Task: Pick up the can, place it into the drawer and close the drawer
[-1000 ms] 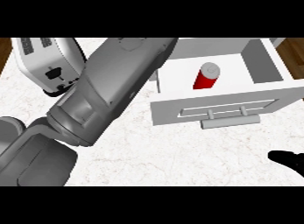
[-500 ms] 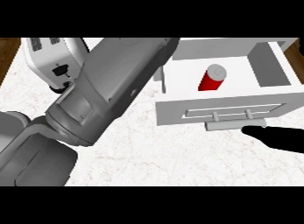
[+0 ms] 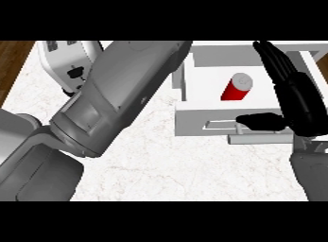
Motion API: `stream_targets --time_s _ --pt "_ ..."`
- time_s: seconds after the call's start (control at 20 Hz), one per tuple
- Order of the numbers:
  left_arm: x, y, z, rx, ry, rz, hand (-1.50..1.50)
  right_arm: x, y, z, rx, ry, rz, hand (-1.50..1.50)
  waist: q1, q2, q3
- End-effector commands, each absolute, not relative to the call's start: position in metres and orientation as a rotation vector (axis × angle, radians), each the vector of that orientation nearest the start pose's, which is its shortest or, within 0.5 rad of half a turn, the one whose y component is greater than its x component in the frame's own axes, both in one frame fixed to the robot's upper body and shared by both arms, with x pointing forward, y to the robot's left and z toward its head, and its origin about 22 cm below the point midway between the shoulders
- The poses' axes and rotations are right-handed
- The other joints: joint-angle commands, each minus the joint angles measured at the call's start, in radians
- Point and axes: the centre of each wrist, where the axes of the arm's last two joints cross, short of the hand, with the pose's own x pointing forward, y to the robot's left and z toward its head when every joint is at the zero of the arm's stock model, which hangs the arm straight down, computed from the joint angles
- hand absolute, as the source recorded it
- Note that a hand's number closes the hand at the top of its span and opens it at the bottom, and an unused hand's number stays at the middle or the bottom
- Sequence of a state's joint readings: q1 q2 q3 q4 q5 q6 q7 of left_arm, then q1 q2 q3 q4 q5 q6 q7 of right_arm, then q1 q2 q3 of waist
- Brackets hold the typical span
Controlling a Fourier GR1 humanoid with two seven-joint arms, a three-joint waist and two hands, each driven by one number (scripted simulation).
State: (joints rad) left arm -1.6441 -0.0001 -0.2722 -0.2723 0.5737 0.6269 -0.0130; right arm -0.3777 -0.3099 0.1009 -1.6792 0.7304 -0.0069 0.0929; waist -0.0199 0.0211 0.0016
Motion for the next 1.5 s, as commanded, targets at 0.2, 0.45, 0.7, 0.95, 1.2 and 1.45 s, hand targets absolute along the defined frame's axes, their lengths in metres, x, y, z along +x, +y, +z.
stream_targets --time_s 0.2,0.45,0.7,0.95,1.2,1.45 --pt "0.440 -0.013 0.255 0.030 -1.710 -0.008 -1.50 0.349 -0.198 0.084 -0.976 -1.796 0.983 -1.50 0.029 -0.010 -0.001" --pt "0.453 0.024 0.259 0.057 -1.719 0.013 -1.50 0.372 -0.193 0.060 -1.042 -1.773 0.972 -1.50 0.043 -0.014 -0.001" --pt "0.453 0.029 0.254 0.084 -1.719 0.012 -1.50 0.409 -0.200 0.064 -1.146 -1.752 0.931 -1.50 0.064 -0.008 0.000" --pt "0.454 0.047 0.260 0.092 -1.703 0.004 -1.50 0.427 -0.198 0.074 -1.236 -1.764 0.859 -1.50 0.076 -0.018 -0.001" --pt "0.456 0.068 0.263 0.072 -1.695 -0.014 -1.50 0.444 -0.176 0.085 -1.289 -1.780 0.820 -1.50 0.107 -0.010 -0.001" --pt "0.451 0.072 0.262 0.075 -1.712 0.005 -1.50 0.458 -0.188 0.106 -1.327 -1.798 0.803 -1.50 0.114 -0.007 -0.001"
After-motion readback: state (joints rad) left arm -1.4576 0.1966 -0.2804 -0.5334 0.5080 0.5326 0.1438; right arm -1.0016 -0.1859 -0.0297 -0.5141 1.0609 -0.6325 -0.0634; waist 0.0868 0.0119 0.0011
